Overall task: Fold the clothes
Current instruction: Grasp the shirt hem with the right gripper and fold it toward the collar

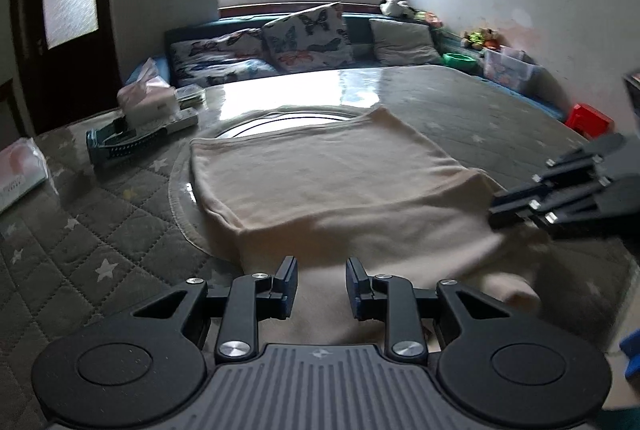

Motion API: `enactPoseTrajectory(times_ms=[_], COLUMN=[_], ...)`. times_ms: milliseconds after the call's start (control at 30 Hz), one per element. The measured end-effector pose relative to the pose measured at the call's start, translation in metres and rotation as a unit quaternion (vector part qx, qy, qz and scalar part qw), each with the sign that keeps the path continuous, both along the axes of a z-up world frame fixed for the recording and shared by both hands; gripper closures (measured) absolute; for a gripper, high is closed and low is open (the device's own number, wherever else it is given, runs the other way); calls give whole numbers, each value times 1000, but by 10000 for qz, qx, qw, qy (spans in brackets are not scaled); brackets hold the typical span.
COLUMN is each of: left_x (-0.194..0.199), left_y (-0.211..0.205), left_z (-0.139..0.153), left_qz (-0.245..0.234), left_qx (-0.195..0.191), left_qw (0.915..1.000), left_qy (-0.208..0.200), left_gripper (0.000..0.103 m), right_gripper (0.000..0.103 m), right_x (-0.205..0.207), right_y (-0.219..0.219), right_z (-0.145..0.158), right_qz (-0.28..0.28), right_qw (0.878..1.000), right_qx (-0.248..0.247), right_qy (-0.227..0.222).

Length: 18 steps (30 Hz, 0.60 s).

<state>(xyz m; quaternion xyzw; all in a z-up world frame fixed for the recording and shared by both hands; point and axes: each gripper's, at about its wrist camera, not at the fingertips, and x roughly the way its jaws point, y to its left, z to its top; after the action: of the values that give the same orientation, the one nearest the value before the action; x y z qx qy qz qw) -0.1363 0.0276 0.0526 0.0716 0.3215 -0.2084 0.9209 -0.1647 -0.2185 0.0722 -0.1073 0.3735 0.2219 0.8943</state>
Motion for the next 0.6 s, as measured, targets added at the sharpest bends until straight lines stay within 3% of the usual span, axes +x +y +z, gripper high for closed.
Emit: enactPoseTrajectory(times_ms=[267,400,600], left_x=[-36,-49,-54], left_y=[-6,-11,-14], left_z=[-4,-9,-6], left_qz=[-745,-1173,-1387], left_qx=[338,505,465], left_qw=[9966,9916,9889], left_qy=[-84,-186,-267], left_gripper=[73,60,57], right_gripper=[87,83,80], right_x=[-5,-8,-12], right_y=[-6,-7,-1], right_z=[6,9,2], right_qz=[-18,26,132], right_qw=[9999,9999,9999], right_qx=[110,158,5], right_qy=[-17,-11,91])
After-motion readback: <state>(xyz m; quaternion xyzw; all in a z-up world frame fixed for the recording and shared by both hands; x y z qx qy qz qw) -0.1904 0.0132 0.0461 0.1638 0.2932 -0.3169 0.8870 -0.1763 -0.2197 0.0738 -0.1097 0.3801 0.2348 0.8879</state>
